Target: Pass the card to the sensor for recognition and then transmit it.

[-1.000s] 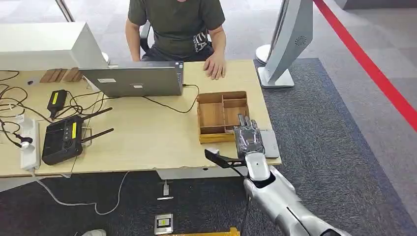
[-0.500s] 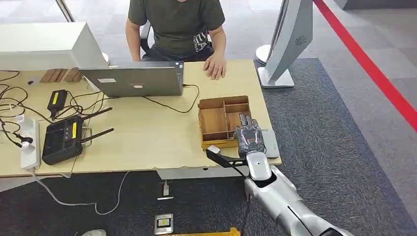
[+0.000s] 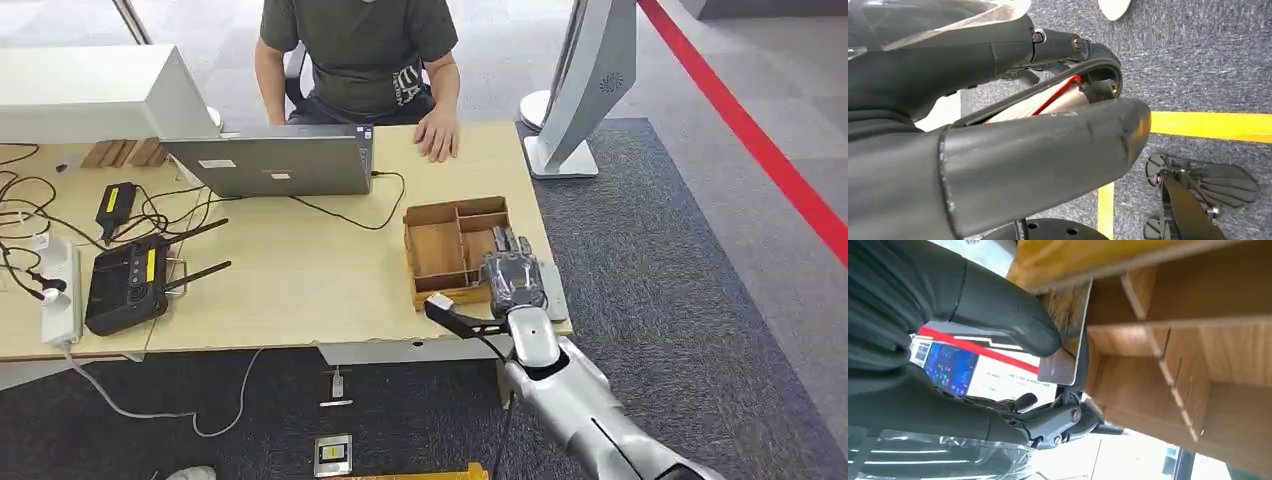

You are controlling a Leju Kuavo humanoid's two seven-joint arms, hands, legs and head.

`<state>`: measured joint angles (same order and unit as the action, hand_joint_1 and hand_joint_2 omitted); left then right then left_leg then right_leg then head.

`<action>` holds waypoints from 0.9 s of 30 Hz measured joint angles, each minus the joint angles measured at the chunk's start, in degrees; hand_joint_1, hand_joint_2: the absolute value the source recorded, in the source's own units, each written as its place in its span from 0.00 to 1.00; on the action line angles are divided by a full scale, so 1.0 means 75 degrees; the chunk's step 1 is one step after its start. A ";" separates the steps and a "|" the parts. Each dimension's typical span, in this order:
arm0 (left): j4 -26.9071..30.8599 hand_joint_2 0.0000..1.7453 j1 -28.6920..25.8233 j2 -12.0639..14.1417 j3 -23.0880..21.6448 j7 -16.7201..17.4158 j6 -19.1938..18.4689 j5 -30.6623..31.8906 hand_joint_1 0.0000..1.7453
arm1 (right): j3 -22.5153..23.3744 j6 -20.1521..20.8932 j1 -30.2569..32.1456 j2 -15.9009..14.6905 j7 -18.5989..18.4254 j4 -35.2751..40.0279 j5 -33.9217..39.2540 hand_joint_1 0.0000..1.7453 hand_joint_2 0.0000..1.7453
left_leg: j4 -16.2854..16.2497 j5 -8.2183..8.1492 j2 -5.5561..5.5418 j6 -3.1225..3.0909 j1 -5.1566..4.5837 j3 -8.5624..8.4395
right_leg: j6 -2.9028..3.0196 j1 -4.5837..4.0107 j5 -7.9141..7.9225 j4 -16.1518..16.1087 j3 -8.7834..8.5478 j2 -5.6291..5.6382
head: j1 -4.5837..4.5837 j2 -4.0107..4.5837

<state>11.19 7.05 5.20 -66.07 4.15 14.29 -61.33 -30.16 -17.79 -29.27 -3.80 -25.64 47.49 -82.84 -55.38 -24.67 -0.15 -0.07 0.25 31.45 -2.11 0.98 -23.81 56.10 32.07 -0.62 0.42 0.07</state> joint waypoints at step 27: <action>0.0000 0.00 0.0001 0.0012 -0.0064 -0.0079 -0.0067 0.0079 0.00 | 0.0117 0.0752 0.0000 -0.0461 0.0128 0.2422 -0.0729 1.00 1.00 | 0.0000 0.0000 0.0000 0.0000 0.0000 0.0001 | 0.0000 0.0000 0.0000 0.0000 0.0000 0.0000 | 0.0000 0.0000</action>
<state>11.19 7.06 5.29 -66.55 3.56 13.79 -60.74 -29.29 -12.15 -29.27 -7.26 -24.68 65.66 -88.30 -55.38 -24.68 -0.16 -0.07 0.25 31.46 -2.11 0.98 -23.81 56.10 32.08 -0.62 0.42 0.07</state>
